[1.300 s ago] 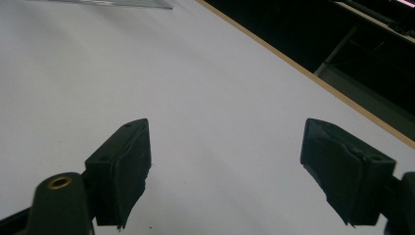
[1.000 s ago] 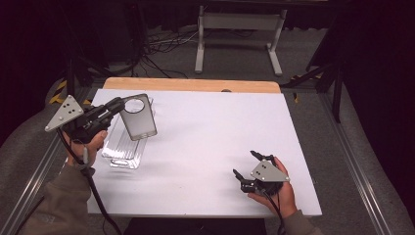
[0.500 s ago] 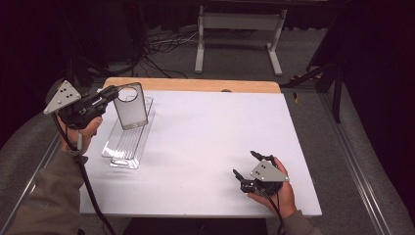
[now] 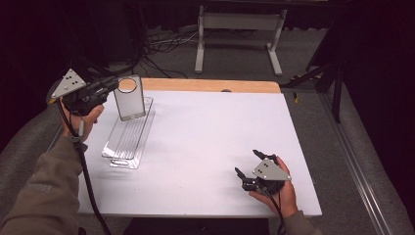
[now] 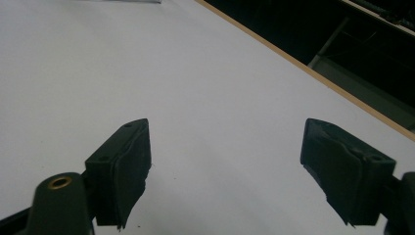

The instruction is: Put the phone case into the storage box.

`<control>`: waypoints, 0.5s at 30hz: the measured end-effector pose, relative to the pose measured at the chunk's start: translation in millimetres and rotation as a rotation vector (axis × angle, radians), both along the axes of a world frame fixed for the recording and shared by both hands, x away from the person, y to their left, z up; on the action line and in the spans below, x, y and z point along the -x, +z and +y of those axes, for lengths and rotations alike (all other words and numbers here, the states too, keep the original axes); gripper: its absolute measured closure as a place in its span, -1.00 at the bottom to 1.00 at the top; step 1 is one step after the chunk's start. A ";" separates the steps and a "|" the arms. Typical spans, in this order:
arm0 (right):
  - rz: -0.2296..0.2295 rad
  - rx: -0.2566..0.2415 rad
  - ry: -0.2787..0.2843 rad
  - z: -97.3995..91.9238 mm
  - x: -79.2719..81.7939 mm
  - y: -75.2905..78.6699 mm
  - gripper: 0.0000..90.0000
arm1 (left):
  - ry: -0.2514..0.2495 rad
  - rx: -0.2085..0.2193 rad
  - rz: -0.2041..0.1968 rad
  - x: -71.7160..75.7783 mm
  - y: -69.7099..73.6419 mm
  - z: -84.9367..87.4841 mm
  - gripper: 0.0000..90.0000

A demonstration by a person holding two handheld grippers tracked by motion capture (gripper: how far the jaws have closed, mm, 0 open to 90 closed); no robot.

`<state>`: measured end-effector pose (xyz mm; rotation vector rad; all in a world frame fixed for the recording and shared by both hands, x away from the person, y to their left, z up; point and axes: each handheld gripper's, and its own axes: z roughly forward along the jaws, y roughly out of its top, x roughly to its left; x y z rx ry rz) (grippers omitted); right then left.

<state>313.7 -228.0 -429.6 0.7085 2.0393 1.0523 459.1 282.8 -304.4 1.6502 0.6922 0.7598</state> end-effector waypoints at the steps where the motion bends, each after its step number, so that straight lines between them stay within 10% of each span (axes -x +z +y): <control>1: 0.003 -0.003 -0.003 -0.7 0.5 -0.1 -0.56 | -0.005 0.000 0.002 -1.8 -0.4 0.4 0.79; 15: 0.024 -0.017 -0.035 -9.3 7.7 -3.3 -0.56 | -0.002 -0.052 0.028 -37.3 -12.1 -5.9 0.79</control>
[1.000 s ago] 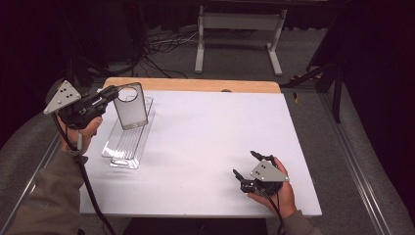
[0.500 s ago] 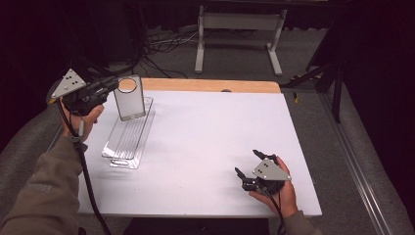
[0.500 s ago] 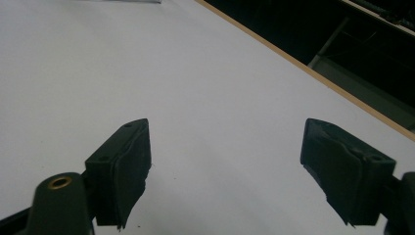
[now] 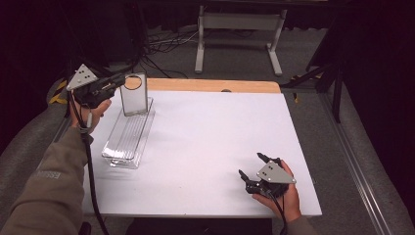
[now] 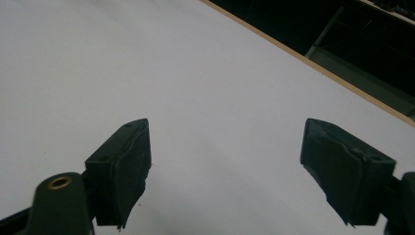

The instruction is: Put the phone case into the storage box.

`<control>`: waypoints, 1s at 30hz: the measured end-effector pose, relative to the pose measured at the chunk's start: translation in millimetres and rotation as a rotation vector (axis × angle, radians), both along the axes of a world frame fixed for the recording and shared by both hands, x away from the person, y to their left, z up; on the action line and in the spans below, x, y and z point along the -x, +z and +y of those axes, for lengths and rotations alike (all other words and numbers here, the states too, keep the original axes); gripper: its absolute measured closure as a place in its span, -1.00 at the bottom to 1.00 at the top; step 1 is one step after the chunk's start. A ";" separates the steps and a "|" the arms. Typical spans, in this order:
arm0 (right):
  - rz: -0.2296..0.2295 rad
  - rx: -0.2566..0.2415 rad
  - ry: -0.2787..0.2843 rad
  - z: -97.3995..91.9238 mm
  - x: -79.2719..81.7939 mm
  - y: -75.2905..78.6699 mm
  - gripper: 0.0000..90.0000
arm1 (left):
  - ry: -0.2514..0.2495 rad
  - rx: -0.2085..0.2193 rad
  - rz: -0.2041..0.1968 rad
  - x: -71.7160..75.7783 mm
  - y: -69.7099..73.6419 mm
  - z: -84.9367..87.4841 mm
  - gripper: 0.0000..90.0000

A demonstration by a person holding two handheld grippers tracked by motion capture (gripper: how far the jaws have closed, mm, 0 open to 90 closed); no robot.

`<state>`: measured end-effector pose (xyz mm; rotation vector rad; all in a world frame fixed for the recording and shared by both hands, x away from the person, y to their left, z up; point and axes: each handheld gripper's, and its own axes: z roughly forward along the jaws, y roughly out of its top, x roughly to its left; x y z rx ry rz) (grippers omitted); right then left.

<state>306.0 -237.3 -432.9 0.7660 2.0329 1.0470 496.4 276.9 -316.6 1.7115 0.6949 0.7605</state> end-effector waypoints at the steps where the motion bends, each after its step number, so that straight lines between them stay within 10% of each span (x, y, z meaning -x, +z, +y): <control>1: 0.001 0.000 -0.001 -0.2 0.3 -0.3 -0.56 | 0.003 0.001 -0.002 -3.2 -0.8 0.0 0.79; 30: -0.006 -0.007 0.006 6.6 8.5 3.4 -0.55 | 0.011 -0.008 0.060 -51.2 -40.6 -9.9 0.79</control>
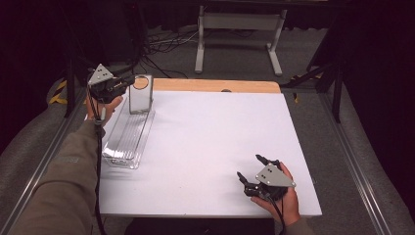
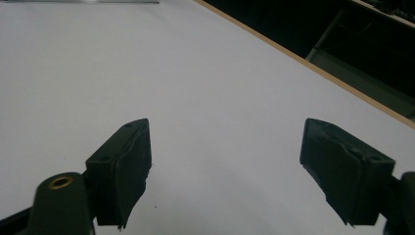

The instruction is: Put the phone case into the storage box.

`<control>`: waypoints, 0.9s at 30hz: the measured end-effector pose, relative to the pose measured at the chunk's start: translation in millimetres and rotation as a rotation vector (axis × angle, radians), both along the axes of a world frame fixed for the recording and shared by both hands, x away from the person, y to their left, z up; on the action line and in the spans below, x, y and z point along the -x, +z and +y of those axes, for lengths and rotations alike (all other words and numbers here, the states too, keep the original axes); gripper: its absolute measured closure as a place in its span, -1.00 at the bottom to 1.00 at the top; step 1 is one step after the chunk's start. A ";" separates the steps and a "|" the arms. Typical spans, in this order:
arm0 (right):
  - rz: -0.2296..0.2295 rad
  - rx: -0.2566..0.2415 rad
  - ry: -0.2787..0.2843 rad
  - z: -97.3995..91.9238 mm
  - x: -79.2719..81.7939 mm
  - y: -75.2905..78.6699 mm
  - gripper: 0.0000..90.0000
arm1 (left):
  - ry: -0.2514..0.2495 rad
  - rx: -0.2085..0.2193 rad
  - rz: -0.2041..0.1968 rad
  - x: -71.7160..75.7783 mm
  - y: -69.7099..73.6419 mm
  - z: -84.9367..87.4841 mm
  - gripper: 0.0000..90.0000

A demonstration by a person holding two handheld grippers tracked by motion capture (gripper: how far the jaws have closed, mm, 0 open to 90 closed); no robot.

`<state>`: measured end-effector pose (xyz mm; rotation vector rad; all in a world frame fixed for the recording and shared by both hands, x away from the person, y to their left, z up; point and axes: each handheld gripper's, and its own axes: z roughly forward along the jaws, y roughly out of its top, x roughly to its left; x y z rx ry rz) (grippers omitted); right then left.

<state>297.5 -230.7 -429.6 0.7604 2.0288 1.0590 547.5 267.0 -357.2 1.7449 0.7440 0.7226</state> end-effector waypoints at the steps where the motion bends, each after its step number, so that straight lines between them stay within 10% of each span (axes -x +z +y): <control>1: 0.000 0.000 0.000 0.0 0.0 0.0 -0.55 | 0.000 0.000 0.000 0.0 0.0 0.0 0.79; 13: 0.020 0.021 0.023 5.2 -0.3 -2.9 -0.55 | 0.016 0.024 0.038 -5.9 -16.4 11.4 0.78; 27: 0.039 0.046 0.052 9.8 0.6 -5.9 -0.54 | 0.123 -0.046 0.086 -21.5 -21.9 19.8 0.64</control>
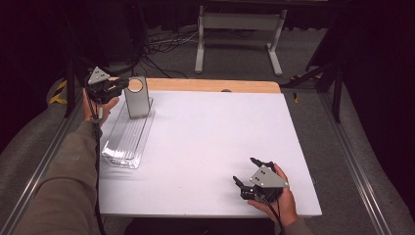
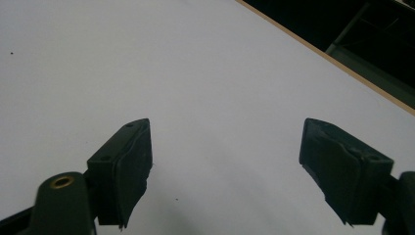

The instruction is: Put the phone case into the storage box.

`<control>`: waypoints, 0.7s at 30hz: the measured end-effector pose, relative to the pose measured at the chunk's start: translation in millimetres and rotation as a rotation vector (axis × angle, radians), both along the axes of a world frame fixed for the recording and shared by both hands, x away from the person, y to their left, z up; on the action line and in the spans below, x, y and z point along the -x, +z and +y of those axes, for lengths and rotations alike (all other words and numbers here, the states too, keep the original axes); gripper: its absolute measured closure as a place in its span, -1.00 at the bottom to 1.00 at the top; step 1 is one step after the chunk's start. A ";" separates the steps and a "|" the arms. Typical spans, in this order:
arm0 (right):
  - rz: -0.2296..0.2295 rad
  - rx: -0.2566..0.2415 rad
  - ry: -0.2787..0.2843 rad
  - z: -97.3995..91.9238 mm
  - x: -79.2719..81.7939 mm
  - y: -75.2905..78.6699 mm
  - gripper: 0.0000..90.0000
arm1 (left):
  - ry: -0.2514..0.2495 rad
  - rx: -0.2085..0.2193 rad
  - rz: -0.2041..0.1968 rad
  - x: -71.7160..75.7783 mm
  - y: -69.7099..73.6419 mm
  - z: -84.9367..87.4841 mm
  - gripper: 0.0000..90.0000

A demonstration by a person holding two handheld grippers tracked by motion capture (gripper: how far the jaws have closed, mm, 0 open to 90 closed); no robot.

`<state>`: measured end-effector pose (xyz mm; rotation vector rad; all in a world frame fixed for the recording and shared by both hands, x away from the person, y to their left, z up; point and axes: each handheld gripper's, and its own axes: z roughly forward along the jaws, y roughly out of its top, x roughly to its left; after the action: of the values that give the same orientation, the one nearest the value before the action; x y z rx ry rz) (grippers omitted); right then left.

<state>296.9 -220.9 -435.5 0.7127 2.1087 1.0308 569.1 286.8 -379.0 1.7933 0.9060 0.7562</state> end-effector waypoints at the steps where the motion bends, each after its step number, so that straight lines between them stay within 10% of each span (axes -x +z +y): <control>1: 0.002 0.002 0.005 0.6 0.2 -0.3 -0.54 | 0.009 -0.013 -0.001 -1.4 -0.6 -0.8 0.64; 21: 0.013 0.009 0.029 2.8 0.3 -1.3 -0.52 | -0.074 0.055 -0.060 2.4 10.2 -14.4 0.75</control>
<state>296.6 -218.1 -436.8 0.6879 2.1388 1.0338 566.7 272.5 -368.9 1.7374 0.8090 0.7273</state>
